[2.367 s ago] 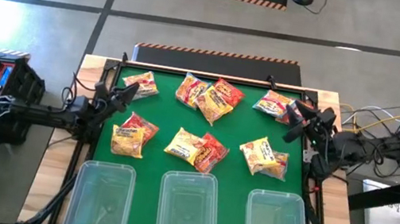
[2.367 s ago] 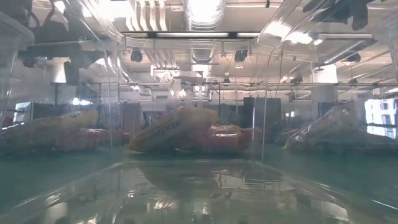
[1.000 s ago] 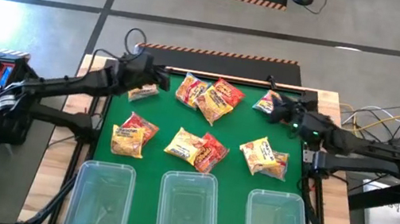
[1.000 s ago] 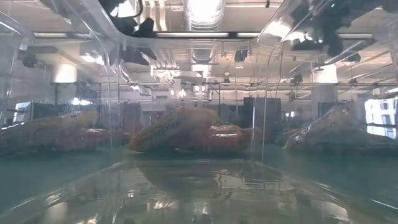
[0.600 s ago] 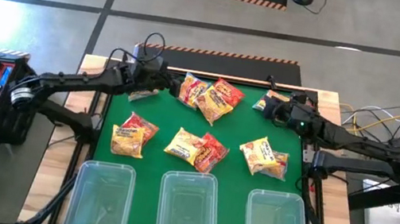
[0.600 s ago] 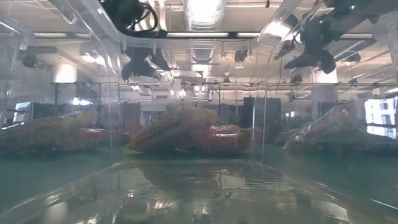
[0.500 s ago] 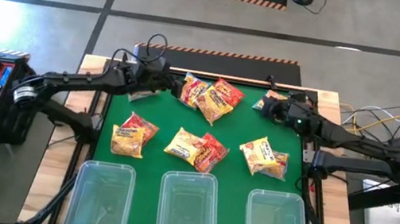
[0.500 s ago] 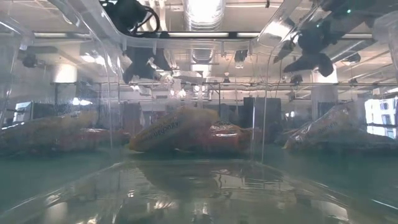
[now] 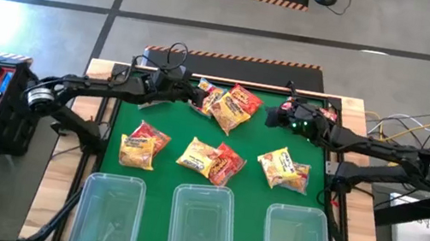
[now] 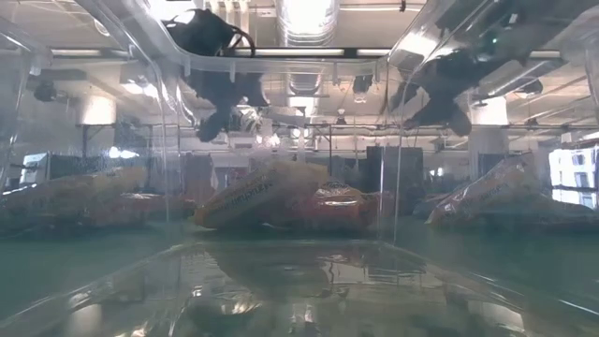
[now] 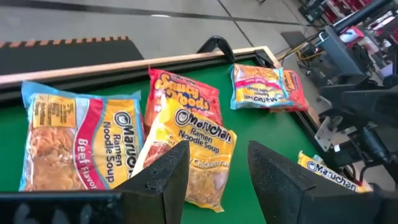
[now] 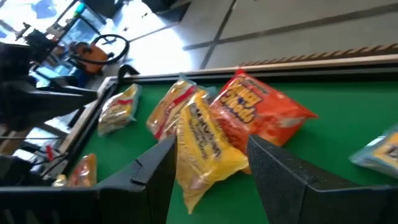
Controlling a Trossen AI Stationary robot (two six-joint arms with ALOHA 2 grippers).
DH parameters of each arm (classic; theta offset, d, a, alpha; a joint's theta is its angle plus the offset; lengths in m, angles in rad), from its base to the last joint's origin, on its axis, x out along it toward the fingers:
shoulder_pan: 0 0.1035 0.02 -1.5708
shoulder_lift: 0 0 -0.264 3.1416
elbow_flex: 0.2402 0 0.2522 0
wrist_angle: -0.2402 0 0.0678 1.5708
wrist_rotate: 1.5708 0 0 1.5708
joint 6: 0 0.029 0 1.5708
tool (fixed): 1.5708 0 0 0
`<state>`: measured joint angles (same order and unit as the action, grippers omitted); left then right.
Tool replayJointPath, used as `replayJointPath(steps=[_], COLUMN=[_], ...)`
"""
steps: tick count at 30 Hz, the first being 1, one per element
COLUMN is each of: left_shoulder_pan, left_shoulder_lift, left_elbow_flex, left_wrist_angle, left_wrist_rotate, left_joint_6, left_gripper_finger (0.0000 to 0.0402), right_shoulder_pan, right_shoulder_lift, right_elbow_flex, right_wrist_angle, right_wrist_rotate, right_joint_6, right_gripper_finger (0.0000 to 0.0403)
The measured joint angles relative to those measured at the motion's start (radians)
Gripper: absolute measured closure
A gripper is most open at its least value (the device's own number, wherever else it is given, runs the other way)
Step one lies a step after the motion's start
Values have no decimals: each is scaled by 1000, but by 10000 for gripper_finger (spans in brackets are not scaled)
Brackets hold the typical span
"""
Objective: Sort Maruchan noodles
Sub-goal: Put the yellow noodle pack into the right transparent bin
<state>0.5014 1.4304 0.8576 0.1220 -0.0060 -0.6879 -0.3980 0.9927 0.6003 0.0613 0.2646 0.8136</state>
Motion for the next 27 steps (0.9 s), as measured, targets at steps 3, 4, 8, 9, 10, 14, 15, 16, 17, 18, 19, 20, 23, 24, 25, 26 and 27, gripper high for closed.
replayJointPath(steps=[3,4,8,9,10,14,15,16,17,18,19,20,23,24,25,26,27], left_shoulder_pan=[0,0,0,0,0,0,0,0,0,0,0,0,0,0,0,0,0], left_shoulder_lift=[14,17,21,21,21,21,22,22,22,23,23,23,23,23,23,23,23], left_elbow_flex=[0,0,0,0,0,0,0,0,0,0,0,0,0,0,0,0,0], left_wrist_angle=[17,25,35,35,36,38,39,39,39,38,38,38,38,38,38,36,35], left_wrist_rotate=[23,30,51,51,52,73,77,83,87,91,94,95,95,95,95,95,95], left_joint_6=[-11,-11,-11,-11,-11,-10,-11,-15,-24,-33,-37,-39,-39,-39,-39,-39,-39], left_gripper_finger=[255,255,255,255,255,255,255,255,255,255,255,255,255,255,255,255,255], right_shoulder_pan=[-16,-22,-47,-54,-60,-76,-77,-77,-77,-76,-76,-76,-76,-76,-76,-76,-76], right_shoulder_lift=[35,47,85,94,103,142,152,166,180,194,209,223,261,271,280,292,304], right_elbow_flex=[0,0,0,0,0,1,1,1,1,1,1,1,1,1,7,22,41], right_wrist_angle=[58,78,126,131,139,143,141,142,147,149,156,164,188,204,205,200,202], right_wrist_rotate=[-43,-56,-99,-111,-126,-206,-228,-248,-266,-283,-298,-309,-326,-326,-326,-326,-327], right_joint_6=[0,-2,-2,-2,-2,5,15,34,48,65,84,104,149,160,163,160,151], right_gripper_finger=[220,220,220,220,220,220,220,220,220,220,220,220,220,220,220,220,220])
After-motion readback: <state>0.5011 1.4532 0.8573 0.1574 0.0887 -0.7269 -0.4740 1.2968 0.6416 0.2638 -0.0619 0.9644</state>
